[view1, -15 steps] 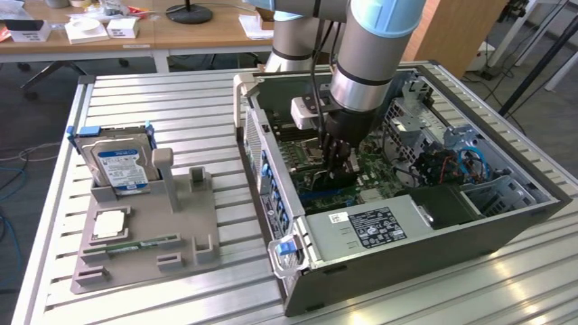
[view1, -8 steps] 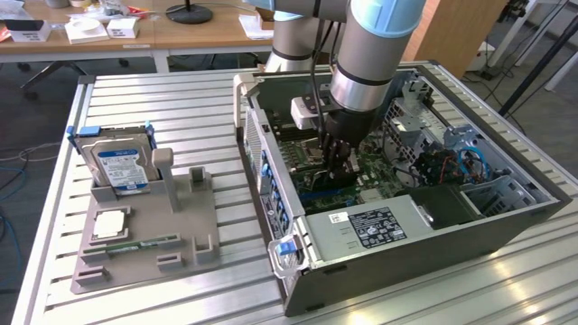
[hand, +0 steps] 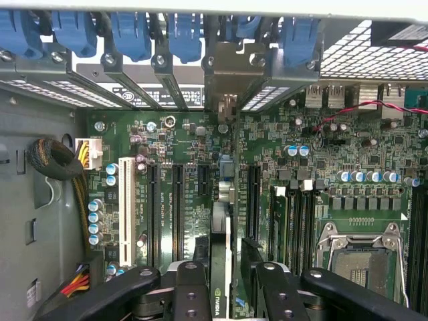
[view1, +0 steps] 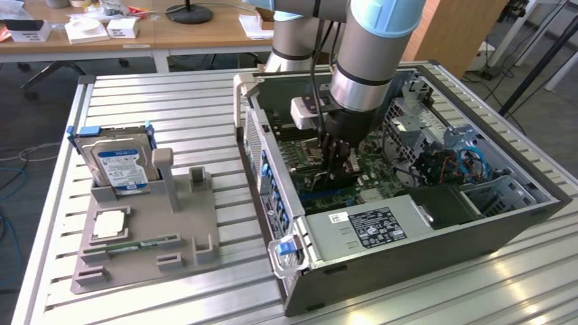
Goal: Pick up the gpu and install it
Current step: 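Insert the gpu into the slot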
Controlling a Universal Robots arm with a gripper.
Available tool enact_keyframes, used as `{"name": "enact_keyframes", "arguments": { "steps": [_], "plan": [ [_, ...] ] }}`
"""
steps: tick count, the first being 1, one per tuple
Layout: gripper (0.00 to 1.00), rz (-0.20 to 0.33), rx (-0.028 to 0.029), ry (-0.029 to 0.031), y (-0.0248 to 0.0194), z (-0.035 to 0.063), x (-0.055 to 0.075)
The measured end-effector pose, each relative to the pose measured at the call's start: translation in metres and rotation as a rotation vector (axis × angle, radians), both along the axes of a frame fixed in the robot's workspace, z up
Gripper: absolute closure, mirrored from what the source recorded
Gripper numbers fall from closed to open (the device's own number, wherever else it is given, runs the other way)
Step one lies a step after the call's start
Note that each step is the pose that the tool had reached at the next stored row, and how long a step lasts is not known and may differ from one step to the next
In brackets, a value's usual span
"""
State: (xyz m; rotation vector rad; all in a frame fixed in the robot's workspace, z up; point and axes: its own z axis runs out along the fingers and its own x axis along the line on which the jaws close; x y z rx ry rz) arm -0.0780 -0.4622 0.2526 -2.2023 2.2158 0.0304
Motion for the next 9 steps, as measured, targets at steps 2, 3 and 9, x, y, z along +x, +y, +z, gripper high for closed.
{"name": "enact_keyframes", "arguments": {
  "steps": [2, 3, 9],
  "plan": [
    [0.67, 0.0, 0.0, 0.0, 0.0, 0.0, 0.0],
    [0.67, 0.0, 0.0, 0.0, 0.0, 0.0, 0.0],
    [0.67, 0.0, 0.0, 0.0, 0.0, 0.0, 0.0]
  ]
}}
